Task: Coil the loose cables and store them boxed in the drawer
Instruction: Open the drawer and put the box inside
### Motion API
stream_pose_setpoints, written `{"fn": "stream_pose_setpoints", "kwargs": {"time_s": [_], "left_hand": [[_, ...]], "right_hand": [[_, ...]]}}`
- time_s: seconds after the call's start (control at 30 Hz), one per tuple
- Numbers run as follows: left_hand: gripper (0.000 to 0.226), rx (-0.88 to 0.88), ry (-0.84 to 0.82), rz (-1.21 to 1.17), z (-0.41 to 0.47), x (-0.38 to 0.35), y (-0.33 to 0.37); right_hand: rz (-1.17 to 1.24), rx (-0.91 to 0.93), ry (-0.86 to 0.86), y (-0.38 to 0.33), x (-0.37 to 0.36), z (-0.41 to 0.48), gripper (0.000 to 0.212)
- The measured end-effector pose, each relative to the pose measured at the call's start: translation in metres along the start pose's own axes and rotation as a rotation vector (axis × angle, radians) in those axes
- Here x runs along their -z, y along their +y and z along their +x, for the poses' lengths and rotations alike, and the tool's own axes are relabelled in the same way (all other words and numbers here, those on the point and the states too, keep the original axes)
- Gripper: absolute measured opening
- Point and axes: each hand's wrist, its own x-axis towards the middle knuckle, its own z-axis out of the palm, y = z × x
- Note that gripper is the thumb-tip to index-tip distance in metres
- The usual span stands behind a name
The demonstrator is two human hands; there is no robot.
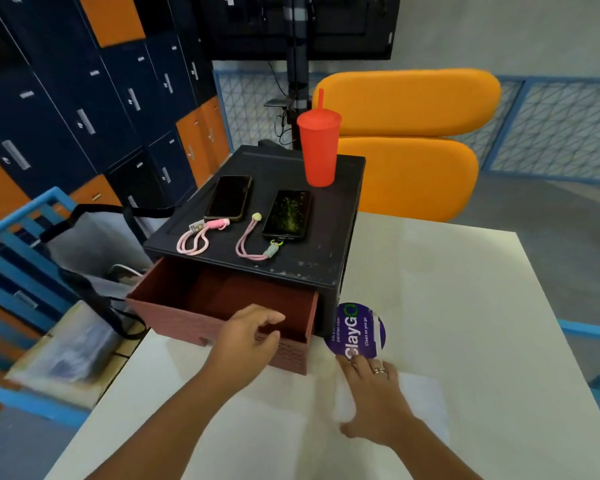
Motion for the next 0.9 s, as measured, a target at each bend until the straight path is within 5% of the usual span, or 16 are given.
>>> {"fn": "stream_pose_setpoints", "kwargs": {"time_s": [0.1,0.17,0.27,0.33,0.43,0.57,0.9], "left_hand": [[0.024,-0.035,-0.055,0.203,0.010,0.016,-0.018],[0.027,-0.021,-0.152,0.292,0.017,0.026,-0.028],[0.022,-0.039,-0.306,0.359,0.027,0.044,-0.042],[0.021,-0.069,-0.367,0.372,0.033,0.051,-0.049],[0.023,-0.117,-0.422,0.376,0.040,0.056,-0.055],[0.021,-0.201,-0.465,0.387,0.044,0.059,-0.060],[0.022,-0.317,-0.568,0.322,-0.002,0.080,-0.068]], "right_hand": [[0.047,-0.035,-0.106,0.000,0.006,0.005,0.115],[0.294,-0.147,-0.068,0.003,0.013,0.017,0.104],[0.849,-0.364,0.263,-0.012,0.048,0.039,0.068],[0.994,-0.406,0.463,-0.028,0.081,0.052,0.052],[0.758,-0.311,0.503,-0.052,0.122,0.073,0.052],[0.379,-0.345,0.254,-0.068,0.120,0.096,0.055],[0.422,-0.438,0.270,-0.074,0.124,0.098,0.053]]}}
